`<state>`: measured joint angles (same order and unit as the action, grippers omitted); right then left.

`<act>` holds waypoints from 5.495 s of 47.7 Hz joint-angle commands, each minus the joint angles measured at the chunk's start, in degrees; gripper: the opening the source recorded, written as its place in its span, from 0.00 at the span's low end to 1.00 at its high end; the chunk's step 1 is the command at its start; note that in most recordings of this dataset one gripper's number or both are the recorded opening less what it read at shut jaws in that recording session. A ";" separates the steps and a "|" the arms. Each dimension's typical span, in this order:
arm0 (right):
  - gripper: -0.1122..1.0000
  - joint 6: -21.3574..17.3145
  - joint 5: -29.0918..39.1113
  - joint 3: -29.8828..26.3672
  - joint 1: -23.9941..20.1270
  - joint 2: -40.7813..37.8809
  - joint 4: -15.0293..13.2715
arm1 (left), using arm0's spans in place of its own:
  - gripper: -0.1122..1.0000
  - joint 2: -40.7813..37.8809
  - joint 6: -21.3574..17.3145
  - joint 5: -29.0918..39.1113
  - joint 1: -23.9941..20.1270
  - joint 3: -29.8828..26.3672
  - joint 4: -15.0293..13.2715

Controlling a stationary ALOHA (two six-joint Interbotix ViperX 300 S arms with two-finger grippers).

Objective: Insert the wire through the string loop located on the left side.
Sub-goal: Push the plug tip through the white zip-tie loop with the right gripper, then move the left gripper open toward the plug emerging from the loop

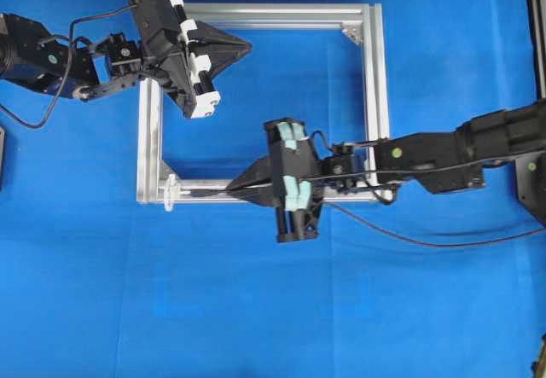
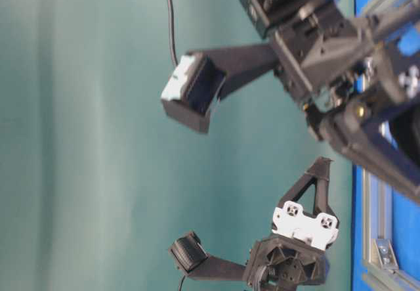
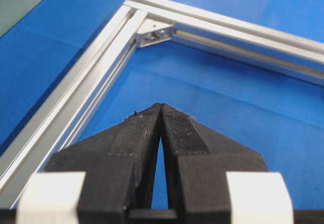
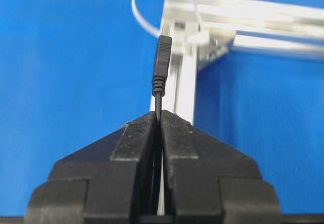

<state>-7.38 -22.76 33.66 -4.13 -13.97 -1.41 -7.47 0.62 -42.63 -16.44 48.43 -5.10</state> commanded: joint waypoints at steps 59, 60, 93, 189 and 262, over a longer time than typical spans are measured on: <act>0.10 0.00 0.09 -2.11 0.09 0.18 -0.09 | 0.10 1.58 0.09 -0.26 -0.09 -0.44 0.09; 0.10 0.00 0.09 -2.11 0.09 0.09 -0.09 | 0.10 1.58 0.09 -0.26 0.00 -0.44 0.09; 0.10 0.00 0.09 -2.11 0.09 0.18 -0.09 | 0.10 1.67 0.09 -0.26 0.00 -0.44 0.09; 0.10 1.05 2.20 -17.49 0.35 -10.37 -0.18 | 0.10 2.72 0.09 -0.26 0.26 0.97 0.09; 0.10 1.14 2.90 -17.23 0.44 -10.37 -0.18 | 0.10 51.50 0.26 15.03 25.49 34.80 0.79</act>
<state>-6.33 -19.69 17.23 -3.78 -25.66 -1.58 43.68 0.79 -27.42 5.45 83.85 -4.48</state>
